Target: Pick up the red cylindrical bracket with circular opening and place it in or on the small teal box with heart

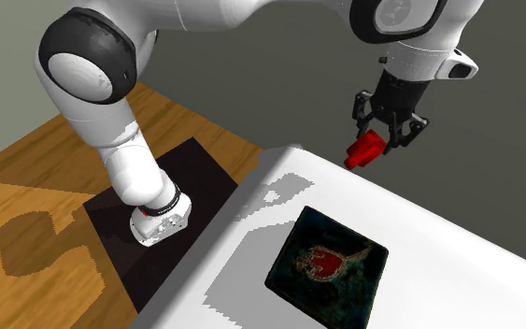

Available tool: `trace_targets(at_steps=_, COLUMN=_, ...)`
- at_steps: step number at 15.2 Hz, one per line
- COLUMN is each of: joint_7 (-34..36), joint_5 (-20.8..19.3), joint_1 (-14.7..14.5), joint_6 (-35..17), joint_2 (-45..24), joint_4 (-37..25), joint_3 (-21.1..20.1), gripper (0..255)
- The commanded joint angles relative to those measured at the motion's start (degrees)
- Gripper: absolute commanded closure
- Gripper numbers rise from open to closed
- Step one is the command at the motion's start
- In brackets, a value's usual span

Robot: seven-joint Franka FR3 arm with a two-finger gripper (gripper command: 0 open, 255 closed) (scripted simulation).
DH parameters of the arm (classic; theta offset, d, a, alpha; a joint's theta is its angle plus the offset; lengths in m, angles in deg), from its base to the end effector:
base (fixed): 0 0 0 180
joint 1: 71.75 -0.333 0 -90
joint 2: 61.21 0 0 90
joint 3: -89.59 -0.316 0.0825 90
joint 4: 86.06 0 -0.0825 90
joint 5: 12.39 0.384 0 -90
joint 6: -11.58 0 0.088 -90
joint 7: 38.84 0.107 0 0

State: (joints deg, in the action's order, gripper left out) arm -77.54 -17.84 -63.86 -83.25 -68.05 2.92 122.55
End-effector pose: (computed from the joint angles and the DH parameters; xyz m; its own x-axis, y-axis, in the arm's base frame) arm 0.4531 -0.3802 0.5834 0.9946 -0.0323 -0.0987 -0.0199 -0.9920 0.1246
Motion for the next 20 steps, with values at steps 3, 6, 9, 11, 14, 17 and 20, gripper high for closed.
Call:
trace_targets(at_steps=3, joint_7=-0.6, joint_5=0.4, joint_1=0.2, joint_6=3.2, joint_2=-0.7, joint_4=-3.9, joint_3=0.1, gripper=255)
trace_targets(at_steps=6, joint_7=-1.2, joint_5=0.9, joint_1=0.6, joint_6=5.8, joint_2=-1.5, joint_4=-7.1, joint_3=0.2, gripper=255)
trace_targets(at_steps=9, joint_7=-1.9, joint_5=1.4, joint_1=1.0, joint_6=8.4, joint_2=-2.5, joint_4=-10.6, joint_3=0.4, gripper=255)
trace_targets(at_steps=11, joint_7=-2.4, joint_5=1.9, joint_1=1.3, joint_6=10.2, joint_2=-3.3, joint_4=-13.2, joint_3=0.5, gripper=255)
trace_targets(at_steps=14, joint_7=-3.1, joint_5=2.6, joint_1=2.0, joint_6=13.0, joint_2=-4.7, joint_4=-17.3, joint_3=0.7, gripper=255)
trace_targets(at_steps=17, joint_7=-4.2, joint_5=2.2, joint_1=2.5, joint_6=13.4, joint_2=-3.8, joint_4=-17.1, joint_3=1.1, gripper=255)
trace_targets(at_steps=20, joint_7=-6.4, joint_5=0.2, joint_1=3.1, joint_6=11.7, joint_2=0.2, joint_4=-12.3, joint_3=2.2, gripper=255)
